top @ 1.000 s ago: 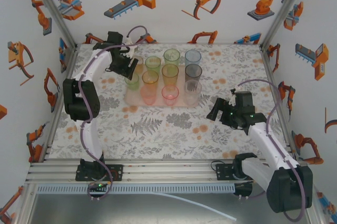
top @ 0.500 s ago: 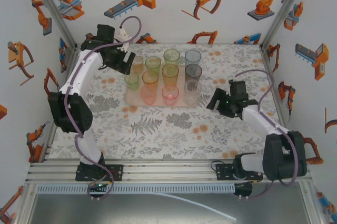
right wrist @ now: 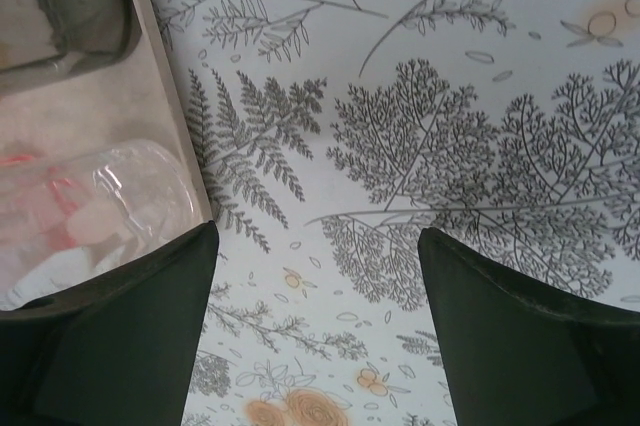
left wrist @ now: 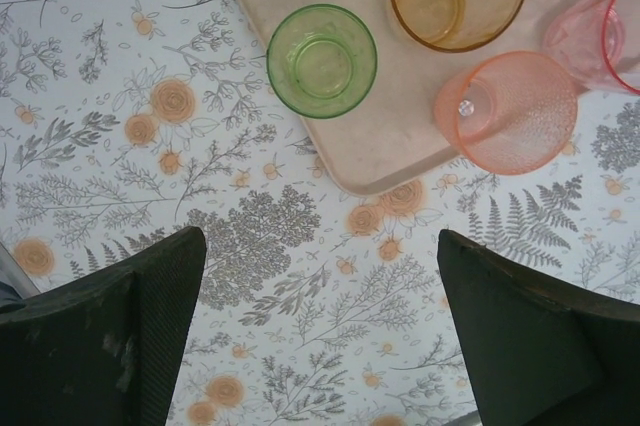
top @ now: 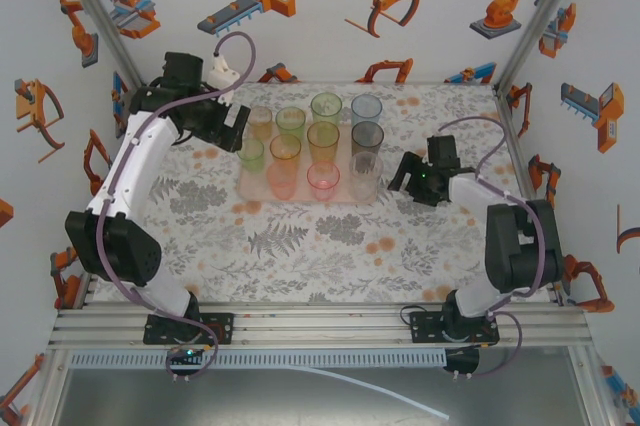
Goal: Place the glasses into the tray
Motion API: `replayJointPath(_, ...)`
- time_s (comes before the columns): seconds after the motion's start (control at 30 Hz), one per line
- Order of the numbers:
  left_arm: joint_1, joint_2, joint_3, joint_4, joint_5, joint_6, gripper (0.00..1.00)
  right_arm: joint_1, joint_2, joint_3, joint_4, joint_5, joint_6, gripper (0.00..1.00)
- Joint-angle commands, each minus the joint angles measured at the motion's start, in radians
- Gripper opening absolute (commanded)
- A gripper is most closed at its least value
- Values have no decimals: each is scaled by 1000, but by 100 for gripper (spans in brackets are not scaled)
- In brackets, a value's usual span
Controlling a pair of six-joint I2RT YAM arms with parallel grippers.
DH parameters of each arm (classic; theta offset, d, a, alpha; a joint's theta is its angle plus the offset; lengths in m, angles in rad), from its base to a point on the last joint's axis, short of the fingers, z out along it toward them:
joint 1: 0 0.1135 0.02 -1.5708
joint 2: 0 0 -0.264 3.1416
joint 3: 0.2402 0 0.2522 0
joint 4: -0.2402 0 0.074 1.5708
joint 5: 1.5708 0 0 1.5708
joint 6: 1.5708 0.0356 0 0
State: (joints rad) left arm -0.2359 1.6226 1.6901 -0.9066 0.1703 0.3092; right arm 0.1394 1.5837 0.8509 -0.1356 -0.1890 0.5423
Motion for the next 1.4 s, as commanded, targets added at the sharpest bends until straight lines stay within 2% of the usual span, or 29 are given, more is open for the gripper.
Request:
replayJointPath(0.0, 1, -35, -20, -41, 51, -9, 90, -8, 37, 48, 41, 5, 9, 73)
replayJointPath(0.23, 1, -67, -68, -44, 57, 5, 90, -8, 107, 91, 58, -18, 10, 73)
replayJointPath(0.33, 2, -74, -84, -37, 50, 5, 90, -8, 131, 109, 68, -36, 11, 68)
replayJointPath(0.57, 2, -84, -108, -27, 43, 3, 90, -7, 175, 142, 70, -56, 12, 66)
replayJointPath(0.67, 1, -84, -116, -25, 40, 2, 90, -8, 188, 148, 71, -65, 11, 62)
replayJointPath(1.03, 1, -80, -122, -21, 30, -2, 90, -8, 222, 166, 92, -105, 21, 60)
replayJointPath(1.37, 1, -79, -139, -9, 19, -1, 90, -2, 246, 222, 14, -104, -6, 59)
